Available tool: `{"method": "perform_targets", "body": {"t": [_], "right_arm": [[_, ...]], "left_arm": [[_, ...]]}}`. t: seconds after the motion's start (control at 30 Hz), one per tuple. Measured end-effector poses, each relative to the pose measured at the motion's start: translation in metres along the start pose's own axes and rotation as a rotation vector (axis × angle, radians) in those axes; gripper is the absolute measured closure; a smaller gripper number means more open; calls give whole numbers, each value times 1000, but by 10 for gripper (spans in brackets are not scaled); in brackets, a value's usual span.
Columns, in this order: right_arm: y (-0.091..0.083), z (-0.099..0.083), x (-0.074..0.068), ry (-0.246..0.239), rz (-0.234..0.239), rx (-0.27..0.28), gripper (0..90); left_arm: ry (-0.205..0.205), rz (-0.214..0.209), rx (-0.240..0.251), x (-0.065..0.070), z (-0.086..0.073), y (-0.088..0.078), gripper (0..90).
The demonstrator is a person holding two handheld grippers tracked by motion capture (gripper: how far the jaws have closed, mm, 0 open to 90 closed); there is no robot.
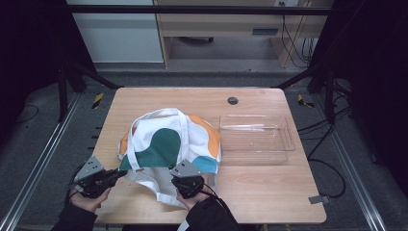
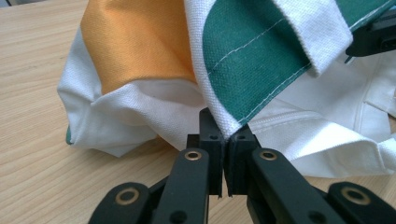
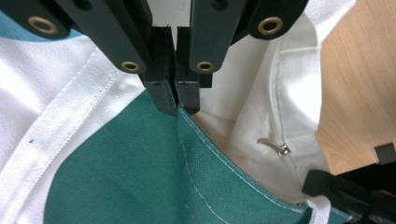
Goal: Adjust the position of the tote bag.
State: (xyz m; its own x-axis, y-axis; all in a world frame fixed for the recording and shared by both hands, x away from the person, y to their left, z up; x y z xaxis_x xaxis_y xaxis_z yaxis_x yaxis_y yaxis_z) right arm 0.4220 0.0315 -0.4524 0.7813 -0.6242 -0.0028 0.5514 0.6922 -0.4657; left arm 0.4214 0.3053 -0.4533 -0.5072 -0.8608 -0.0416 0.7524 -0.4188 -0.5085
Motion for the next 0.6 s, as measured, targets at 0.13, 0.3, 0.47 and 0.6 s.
{"method": "perform_targets", "body": {"t": [0.13, 0.3, 0.47, 0.6], "right_arm": [[-4, 2, 1, 16, 5, 18, 882], [-10, 6, 2, 37, 20, 46, 883], [-15, 14, 3, 45, 24, 62, 884], [-20, 21, 3, 51, 27, 75, 884]], "left_arm": [[-2, -1, 1, 1, 0, 0, 874], [-13, -3, 8, 3, 1, 0, 874], [-27, -4, 22, 5, 4, -2, 873], [-38, 0, 36, 5, 6, -5, 873]]}}
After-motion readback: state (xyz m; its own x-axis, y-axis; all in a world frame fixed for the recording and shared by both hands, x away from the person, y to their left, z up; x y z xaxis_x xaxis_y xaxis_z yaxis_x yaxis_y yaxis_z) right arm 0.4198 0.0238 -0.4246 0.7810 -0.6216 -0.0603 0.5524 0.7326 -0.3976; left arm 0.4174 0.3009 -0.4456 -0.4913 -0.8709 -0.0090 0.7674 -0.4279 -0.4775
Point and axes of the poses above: each handheld gripper's, and its own axes: y roughly forward along the jaws, z roughly out of its top, x roughly to its right, the point moved 2 cm from there along y, roughly forward along the jaws, and after that the axes turned 10 degrees about z, right-handed, at the moved point
